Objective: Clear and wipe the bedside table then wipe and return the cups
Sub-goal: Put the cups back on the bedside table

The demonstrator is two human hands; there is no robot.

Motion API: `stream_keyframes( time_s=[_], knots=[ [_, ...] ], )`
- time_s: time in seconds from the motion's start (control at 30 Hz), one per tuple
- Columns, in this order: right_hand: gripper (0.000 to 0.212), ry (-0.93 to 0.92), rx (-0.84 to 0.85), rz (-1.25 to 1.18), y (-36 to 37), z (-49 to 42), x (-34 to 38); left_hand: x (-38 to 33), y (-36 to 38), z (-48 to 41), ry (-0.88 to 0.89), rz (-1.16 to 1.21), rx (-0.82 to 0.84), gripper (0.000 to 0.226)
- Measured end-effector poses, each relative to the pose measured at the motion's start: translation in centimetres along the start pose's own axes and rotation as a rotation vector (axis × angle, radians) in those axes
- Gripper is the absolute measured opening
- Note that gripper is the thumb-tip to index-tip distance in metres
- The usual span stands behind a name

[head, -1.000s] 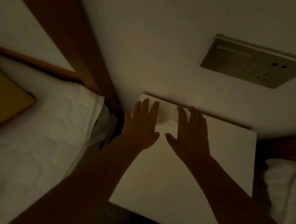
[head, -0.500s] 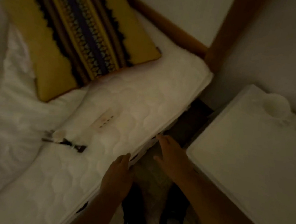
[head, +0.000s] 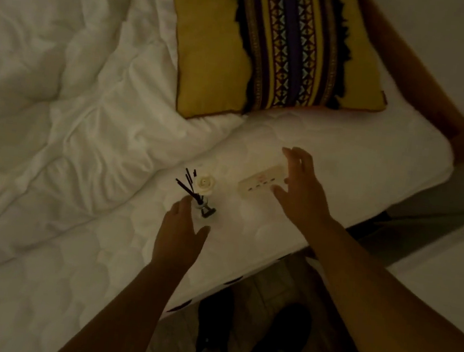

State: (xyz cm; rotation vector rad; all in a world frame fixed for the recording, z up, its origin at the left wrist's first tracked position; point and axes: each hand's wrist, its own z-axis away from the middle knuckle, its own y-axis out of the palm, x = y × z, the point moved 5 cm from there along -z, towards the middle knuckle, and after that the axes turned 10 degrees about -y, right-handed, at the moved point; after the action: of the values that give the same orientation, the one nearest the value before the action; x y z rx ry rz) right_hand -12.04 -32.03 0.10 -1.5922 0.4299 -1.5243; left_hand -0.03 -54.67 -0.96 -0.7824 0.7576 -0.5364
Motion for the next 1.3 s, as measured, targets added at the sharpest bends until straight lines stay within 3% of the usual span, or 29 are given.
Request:
stream_keyframes(
  time_s=[0.17, 0.3, 0.47, 0.63, 0.87, 0.97, 1.17, 1.3],
  knots=[
    [0.049, -0.024, 0.146, 0.016, 1.6, -2.0, -0.9, -0.5, 0.8, -3.1, 0.016, 0.066, -0.028, 0.045],
    [0.031, -0.044, 0.188, -0.006, 3.0, -1.6, -1.8, -0.7, 1.8, -3.9, 0.038, 0.06, -0.064, 0.045],
    [0.026, -0.075, 0.083, -0.001, 2.3, -1.0, -1.5, -1.0, 2.3, -4.1, 0.006, 0.057, -0.089, 0.052],
    [0.027, 0.055, -0.117, -0.04, -0.7, 2.8, -4.3, -4.4, 2.7, -3.6, -0.008, 0.055, -0.013, 0.053],
    [0.024, 0.284, -0.27, -0.228, -8.7, 12.8, -12.9, -18.0, 8.5, 3.7, 0.29, 0.076, 0.18, 0.049],
    [0.026, 0.354, -0.321, -0.159, -13.1, 18.7, -16.9, -24.6, 12.9, 8.0, 0.414, 0.047, 0.277, 0.045],
    [0.022, 0.591, -0.508, -0.095, -19.6, 32.9, -25.5, -33.7, 24.2, 18.2, 0.652, -0.174, 0.497, 0.066],
    [0.023, 0.72, -0.596, -0.092, -20.8, 41.1, -30.0, -36.9, 30.9, 23.9, 0.792, -0.286, 0.576, 0.058]
  ],
)
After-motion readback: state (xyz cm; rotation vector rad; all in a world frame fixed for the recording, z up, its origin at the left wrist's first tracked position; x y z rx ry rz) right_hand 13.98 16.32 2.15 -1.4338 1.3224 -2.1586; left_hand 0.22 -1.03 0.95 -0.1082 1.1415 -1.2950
